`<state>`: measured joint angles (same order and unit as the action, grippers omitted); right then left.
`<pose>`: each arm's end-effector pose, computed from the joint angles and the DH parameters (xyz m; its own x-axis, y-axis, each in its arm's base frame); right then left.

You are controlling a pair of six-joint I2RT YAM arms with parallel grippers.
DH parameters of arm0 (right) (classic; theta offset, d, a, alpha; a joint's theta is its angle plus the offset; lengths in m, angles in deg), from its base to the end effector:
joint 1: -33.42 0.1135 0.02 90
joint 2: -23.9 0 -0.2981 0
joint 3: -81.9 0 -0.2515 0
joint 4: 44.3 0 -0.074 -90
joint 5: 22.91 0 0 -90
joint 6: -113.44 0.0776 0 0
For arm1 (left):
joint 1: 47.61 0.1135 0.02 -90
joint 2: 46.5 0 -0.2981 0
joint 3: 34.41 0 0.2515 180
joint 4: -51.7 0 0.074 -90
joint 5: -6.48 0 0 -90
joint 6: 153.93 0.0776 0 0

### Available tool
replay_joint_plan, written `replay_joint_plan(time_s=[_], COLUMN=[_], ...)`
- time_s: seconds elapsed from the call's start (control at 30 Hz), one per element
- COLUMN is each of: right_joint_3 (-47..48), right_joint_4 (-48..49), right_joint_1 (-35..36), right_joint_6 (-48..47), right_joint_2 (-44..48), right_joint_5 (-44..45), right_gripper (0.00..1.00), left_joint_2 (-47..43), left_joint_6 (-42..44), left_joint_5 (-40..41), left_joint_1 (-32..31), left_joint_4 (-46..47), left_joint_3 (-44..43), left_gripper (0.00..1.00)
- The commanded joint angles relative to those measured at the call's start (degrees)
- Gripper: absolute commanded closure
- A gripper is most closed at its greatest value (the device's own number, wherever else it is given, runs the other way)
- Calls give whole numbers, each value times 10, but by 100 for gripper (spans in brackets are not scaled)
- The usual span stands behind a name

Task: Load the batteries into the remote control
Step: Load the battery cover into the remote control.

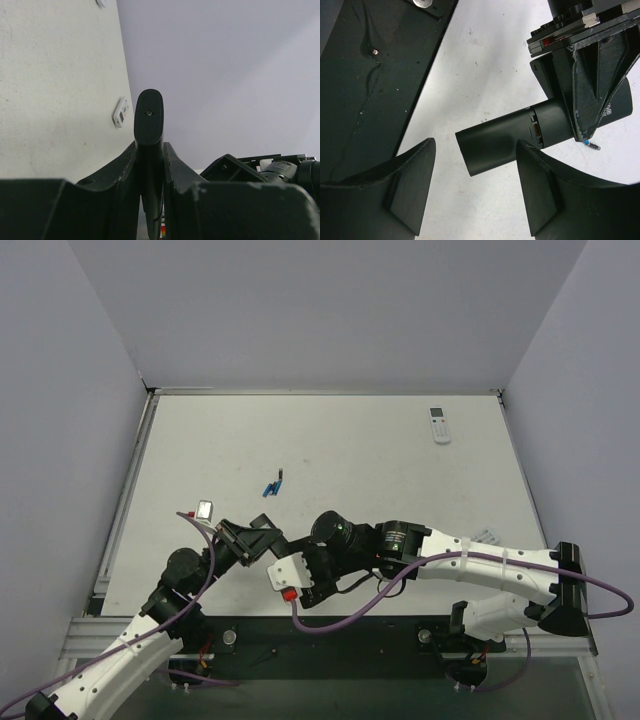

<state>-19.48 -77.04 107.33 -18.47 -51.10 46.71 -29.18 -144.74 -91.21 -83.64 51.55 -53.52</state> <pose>0.0633 0.3169 0.3459 0.5576 -0.3263 -0.7633 -0.8231 -0.3365 -0.4574 0.1052 -0.0894 0.2144 -0.6785 -0.7162 -0.1634 0.1332 0.0988 -0.9861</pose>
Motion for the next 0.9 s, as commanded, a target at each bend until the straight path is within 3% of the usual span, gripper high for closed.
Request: replay_joint_plan(time_s=[0.0, 0.43, 0.87], right_joint_3=[8, -12, -23], right_joint_4=[20, 31, 37], right_joint_1=[-3, -3, -12], right_joint_6=[-10, -13, -18], right_joint_2=[-12, -39, -58], right_joint_5=[7, 37, 47], right_gripper=[40, 43, 52], left_joint_2=[-3, -11, 2], left_joint_6=[-6, -21, -41], left_joint_5=[-9, -12, -39], left_joint_1=[1, 0, 0], left_joint_4=[45, 59, 97], left_joint_3=[-32, -34, -45], left_gripper=[100, 100, 100])
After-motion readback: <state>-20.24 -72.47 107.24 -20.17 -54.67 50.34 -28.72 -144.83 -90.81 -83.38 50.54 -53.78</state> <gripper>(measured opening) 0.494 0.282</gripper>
